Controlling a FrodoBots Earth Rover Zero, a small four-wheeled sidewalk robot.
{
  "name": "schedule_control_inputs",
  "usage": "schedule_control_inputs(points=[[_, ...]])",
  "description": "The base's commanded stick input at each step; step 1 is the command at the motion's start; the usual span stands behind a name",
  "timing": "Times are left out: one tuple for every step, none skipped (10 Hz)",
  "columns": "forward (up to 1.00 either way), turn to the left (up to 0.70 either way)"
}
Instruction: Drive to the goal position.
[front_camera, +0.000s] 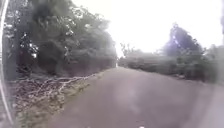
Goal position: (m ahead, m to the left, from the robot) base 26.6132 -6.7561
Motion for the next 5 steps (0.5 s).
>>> schedule_control_inputs(points=[[0.7,0.01],[0.7,0.01],[0.7,0.01],[0.7,0.01],[0.7,0.01]])
